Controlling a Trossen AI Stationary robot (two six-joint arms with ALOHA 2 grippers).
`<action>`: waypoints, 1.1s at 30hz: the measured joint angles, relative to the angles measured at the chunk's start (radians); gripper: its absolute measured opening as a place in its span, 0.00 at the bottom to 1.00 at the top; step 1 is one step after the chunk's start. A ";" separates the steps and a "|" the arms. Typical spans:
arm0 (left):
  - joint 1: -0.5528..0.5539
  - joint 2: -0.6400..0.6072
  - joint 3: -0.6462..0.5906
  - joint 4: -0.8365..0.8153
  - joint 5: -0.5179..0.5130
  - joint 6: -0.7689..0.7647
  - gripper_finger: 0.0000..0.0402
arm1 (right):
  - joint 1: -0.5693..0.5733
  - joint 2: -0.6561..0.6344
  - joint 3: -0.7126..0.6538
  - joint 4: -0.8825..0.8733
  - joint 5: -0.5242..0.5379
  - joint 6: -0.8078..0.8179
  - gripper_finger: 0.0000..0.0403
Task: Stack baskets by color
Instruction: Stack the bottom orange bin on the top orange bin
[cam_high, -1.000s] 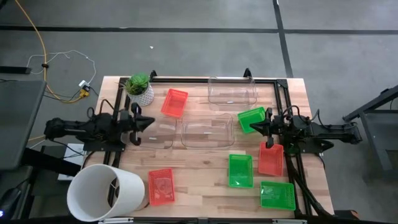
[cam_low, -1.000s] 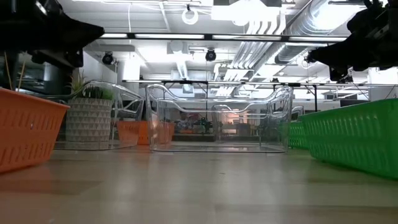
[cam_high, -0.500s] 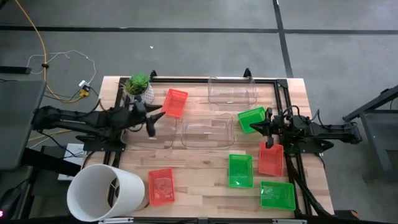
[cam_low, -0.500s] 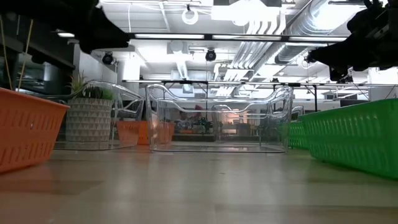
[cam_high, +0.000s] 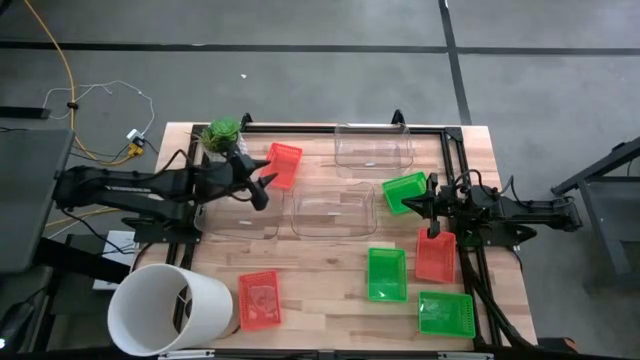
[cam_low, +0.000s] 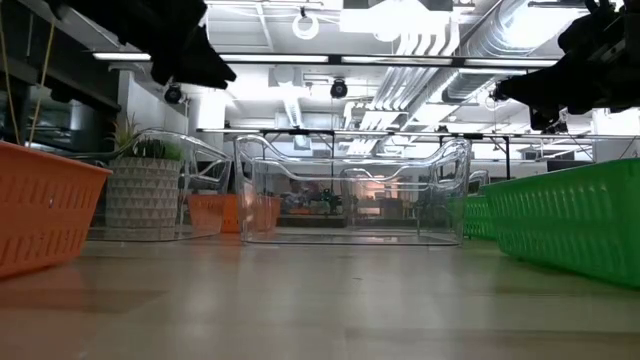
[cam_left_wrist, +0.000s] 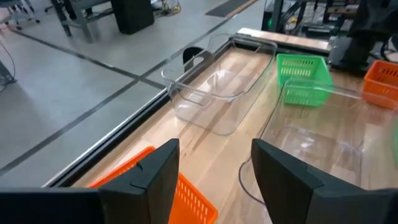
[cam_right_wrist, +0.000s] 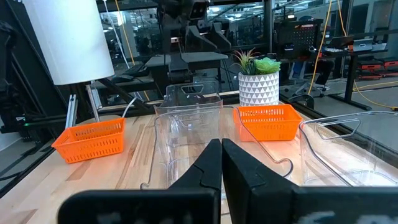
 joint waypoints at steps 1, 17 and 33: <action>0.000 0.005 0.000 -0.004 0.000 -0.007 0.47 | 0.000 0.000 0.000 0.000 0.000 0.000 0.00; -0.052 0.043 0.104 -0.062 0.174 -0.006 0.47 | 0.000 0.000 0.000 0.000 0.000 0.000 0.00; -0.416 0.375 0.550 -0.551 0.402 0.098 0.47 | 0.000 0.000 0.000 0.000 0.000 0.000 0.00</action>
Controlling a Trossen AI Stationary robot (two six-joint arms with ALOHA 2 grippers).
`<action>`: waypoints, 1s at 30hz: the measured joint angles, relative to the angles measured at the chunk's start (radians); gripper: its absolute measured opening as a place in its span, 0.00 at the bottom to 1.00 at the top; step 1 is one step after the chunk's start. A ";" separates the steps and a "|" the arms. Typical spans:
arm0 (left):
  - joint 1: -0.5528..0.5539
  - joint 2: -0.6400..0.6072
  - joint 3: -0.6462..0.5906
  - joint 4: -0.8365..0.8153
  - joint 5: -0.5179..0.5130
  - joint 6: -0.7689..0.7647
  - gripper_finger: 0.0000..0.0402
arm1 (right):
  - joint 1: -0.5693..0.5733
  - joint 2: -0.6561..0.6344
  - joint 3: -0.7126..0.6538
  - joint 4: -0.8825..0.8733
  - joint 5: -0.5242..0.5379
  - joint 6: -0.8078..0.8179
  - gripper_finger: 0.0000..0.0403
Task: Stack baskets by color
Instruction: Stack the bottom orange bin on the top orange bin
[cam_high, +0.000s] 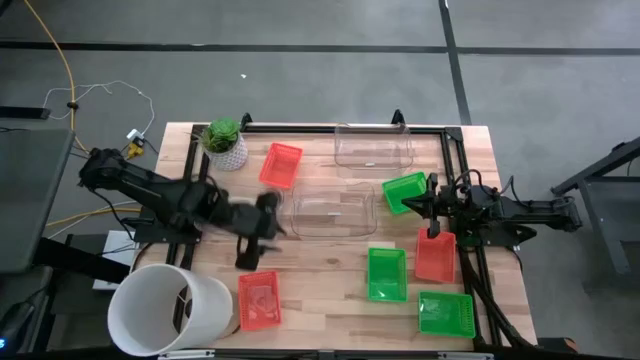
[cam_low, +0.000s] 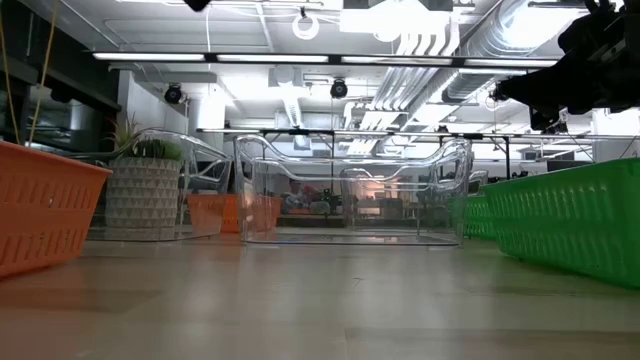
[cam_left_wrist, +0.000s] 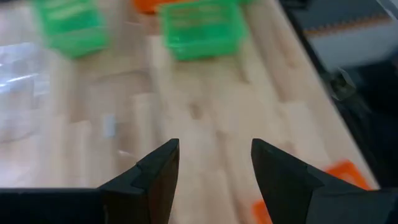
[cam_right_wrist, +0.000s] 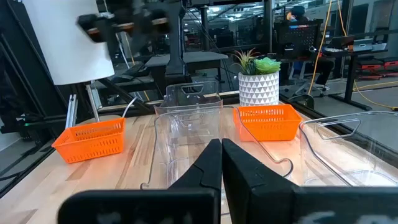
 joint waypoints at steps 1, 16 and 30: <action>-0.030 0.021 0.009 -0.002 0.000 0.000 0.47 | 0.000 0.000 0.000 0.000 0.000 0.000 0.00; -0.325 0.388 0.037 0.013 -0.130 0.305 0.47 | 0.000 0.000 0.000 0.000 0.000 0.000 0.00; -0.327 0.519 0.037 0.026 -0.124 0.454 0.47 | 0.000 0.000 0.000 0.000 0.000 0.000 0.00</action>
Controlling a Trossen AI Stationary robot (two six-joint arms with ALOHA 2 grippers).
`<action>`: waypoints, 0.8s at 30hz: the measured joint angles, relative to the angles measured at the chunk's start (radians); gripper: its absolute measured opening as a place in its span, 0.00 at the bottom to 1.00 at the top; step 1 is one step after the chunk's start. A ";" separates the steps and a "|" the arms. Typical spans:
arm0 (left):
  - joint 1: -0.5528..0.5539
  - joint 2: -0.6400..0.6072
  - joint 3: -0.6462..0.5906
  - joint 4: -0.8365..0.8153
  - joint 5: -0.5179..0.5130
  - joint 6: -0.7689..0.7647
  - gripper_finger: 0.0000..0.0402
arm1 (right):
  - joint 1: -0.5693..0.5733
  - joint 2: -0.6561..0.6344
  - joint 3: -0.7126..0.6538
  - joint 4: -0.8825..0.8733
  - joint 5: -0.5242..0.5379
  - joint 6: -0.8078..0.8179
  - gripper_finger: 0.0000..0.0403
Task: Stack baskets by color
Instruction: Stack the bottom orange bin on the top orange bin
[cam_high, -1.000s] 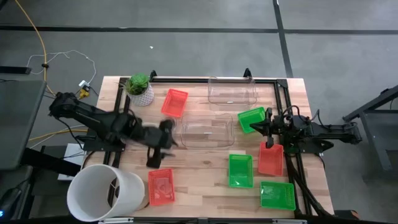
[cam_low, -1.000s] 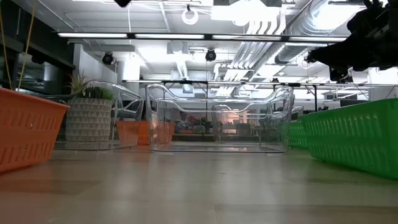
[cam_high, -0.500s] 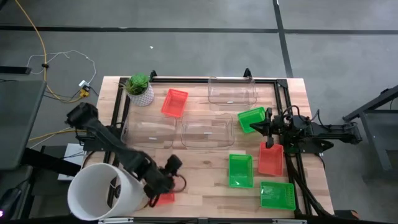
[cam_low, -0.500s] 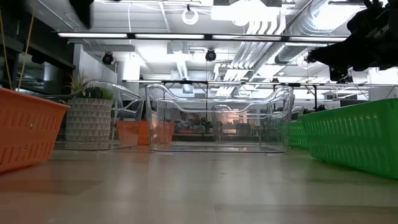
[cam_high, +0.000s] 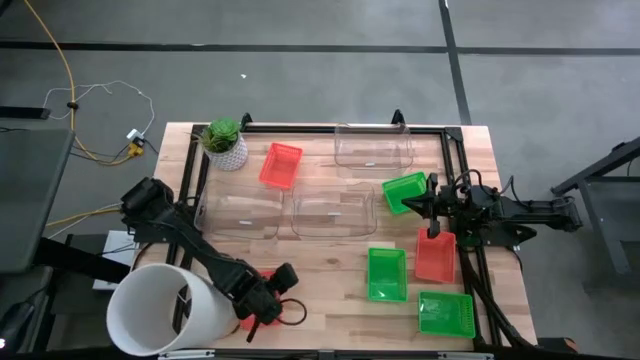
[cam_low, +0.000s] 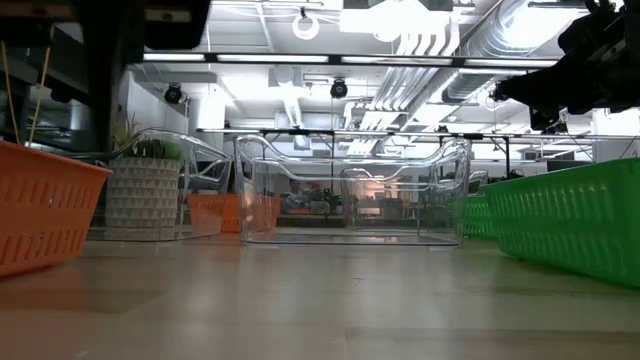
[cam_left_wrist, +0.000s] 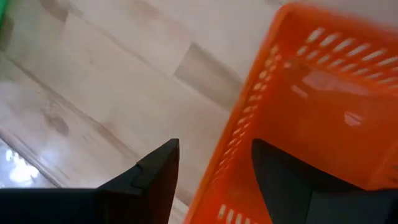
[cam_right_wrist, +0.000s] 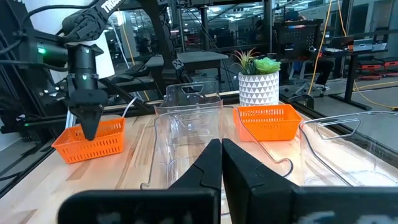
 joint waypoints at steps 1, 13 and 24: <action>0.005 0.004 0.000 0.001 0.000 0.002 0.47 | 0.000 0.000 0.000 0.000 0.000 0.000 0.00; 0.038 0.068 -0.001 -0.037 0.021 0.065 0.47 | 0.000 0.000 0.000 0.000 0.000 0.000 0.00; 0.050 0.073 -0.001 -0.038 0.028 0.102 0.18 | 0.000 0.000 0.000 0.000 0.000 0.000 0.00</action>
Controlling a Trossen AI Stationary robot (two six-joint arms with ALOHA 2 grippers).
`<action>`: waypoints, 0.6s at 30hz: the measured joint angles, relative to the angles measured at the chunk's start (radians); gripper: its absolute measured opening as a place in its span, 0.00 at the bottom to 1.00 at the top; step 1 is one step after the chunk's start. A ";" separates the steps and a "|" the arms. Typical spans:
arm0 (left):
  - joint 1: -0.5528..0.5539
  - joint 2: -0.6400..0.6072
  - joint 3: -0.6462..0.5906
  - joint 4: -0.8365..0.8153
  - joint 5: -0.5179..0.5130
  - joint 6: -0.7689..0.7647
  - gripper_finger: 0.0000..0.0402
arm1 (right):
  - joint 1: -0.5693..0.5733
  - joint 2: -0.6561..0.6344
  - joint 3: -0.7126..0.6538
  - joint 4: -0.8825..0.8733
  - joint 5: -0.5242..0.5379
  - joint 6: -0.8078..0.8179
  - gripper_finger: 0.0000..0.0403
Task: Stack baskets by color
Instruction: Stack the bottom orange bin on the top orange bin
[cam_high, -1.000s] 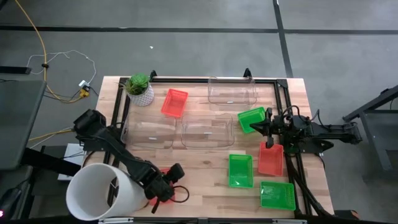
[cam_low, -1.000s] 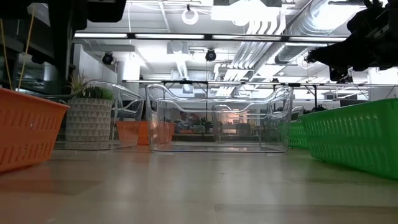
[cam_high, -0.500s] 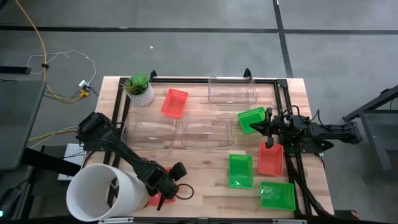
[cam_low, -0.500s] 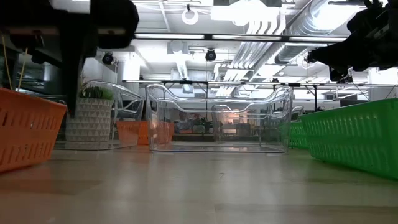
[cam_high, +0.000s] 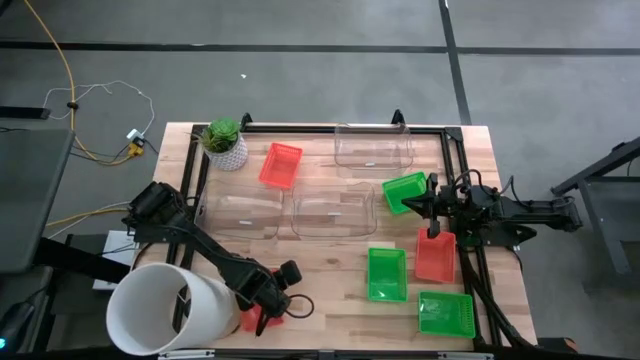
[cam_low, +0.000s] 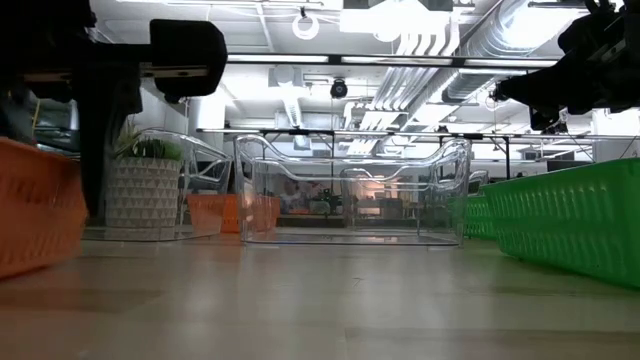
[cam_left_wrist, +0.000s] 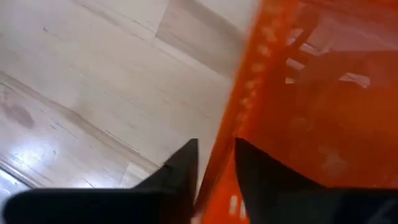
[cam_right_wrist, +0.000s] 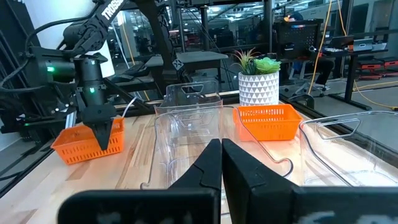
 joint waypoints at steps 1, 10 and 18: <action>0.002 0.000 0.000 0.000 0.000 0.003 0.14 | 0.000 0.000 0.000 0.000 0.000 0.000 0.00; 0.043 -0.003 0.014 -0.001 0.005 0.030 0.01 | 0.000 0.000 0.000 0.000 0.000 0.000 0.00; 0.071 -0.038 0.156 -0.070 -0.024 0.034 0.00 | 0.000 0.000 0.000 0.000 0.000 0.000 0.00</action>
